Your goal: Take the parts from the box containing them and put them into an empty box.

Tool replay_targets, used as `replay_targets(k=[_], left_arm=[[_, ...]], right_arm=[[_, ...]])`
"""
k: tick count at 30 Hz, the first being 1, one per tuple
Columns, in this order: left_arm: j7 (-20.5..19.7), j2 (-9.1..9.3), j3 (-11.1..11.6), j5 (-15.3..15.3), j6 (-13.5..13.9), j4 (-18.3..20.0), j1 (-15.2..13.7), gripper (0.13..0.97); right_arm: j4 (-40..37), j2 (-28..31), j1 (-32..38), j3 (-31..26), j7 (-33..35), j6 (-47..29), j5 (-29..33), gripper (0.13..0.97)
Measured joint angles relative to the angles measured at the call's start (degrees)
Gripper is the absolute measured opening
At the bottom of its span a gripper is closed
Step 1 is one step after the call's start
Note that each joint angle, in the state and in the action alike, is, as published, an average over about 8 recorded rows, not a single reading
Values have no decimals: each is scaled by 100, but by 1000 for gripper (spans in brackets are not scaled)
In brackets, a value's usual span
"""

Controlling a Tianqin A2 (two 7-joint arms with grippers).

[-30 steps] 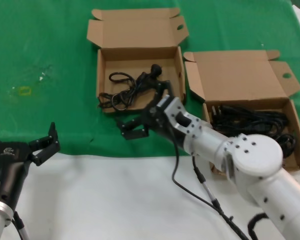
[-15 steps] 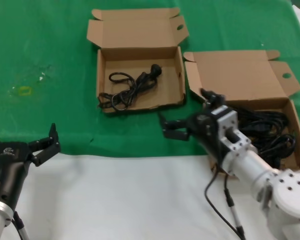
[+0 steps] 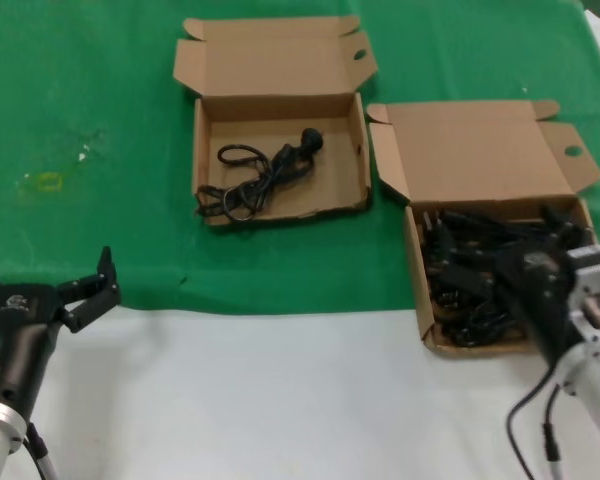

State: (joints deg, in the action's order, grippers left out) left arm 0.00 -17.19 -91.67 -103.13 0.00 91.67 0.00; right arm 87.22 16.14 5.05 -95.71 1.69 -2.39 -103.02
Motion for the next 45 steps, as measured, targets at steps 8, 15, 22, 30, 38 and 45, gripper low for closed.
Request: replay_targets(k=[8, 15, 22, 30, 38, 45], left_arm=[[0, 0, 0, -1, 0, 0, 0, 966], [0, 0, 0, 0, 0, 0, 0, 966], [0, 0, 0, 0, 0, 0, 0, 966], [0, 0, 0, 0, 0, 0, 0, 966], [0, 0, 0, 0, 0, 0, 0, 966], [0, 0, 0, 0, 0, 0, 0, 966]], right_arm=[[198, 47, -225, 180, -76, 106, -5, 966], [200, 47, -227, 182, -76, 108, -5, 966], [200, 47, -227, 182, -76, 108, -5, 966], [200, 47, -227, 182, -76, 108, -5, 966], [200, 47, -227, 182, -76, 108, -5, 966], [200, 47, -227, 182, -76, 108, -5, 966]])
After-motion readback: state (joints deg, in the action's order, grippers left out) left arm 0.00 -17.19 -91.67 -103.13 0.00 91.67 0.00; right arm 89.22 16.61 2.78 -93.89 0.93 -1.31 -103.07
